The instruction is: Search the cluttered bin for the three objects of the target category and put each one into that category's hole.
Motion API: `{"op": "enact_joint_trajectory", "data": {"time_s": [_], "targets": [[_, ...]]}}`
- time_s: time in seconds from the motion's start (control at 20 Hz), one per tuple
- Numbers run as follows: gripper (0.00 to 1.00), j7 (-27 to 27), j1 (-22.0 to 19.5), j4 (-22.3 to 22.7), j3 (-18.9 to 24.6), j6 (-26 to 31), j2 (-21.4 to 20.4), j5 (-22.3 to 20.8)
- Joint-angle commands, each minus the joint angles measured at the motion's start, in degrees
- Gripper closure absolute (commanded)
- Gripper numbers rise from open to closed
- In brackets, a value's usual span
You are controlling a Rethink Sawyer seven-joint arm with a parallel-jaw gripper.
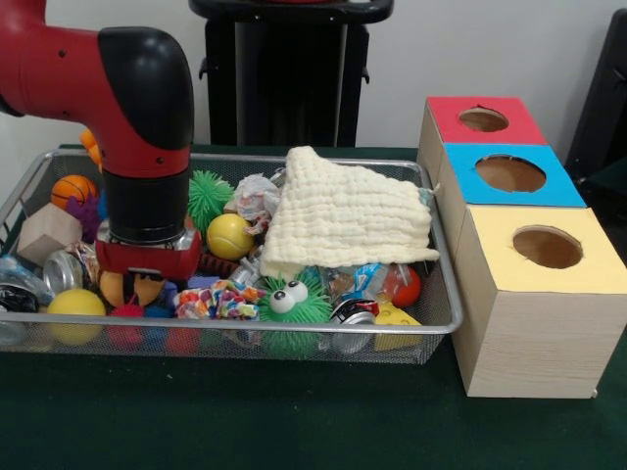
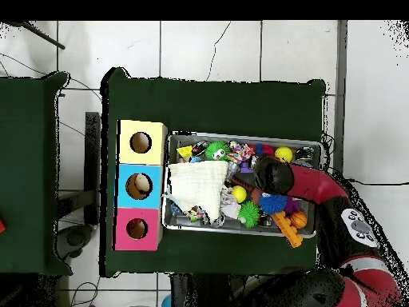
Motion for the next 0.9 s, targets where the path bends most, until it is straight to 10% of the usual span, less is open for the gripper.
{"op": "enact_joint_trajectory", "data": {"time_s": [0.05,0.5,0.55,0.9], "targets": [[0.0,2.7,0.5,-2.1,0.3,-2.5,5.1,-3.1],[0.0,3.8,1.7,-2.1,-0.8,-4.9,6.0,-3.7],[1.0,3.9,1.8,-2.0,-1.0,-5.0,5.9,-3.4],[1.0,3.6,1.5,-1.8,-0.7,-5.4,5.6,-3.3]]}}
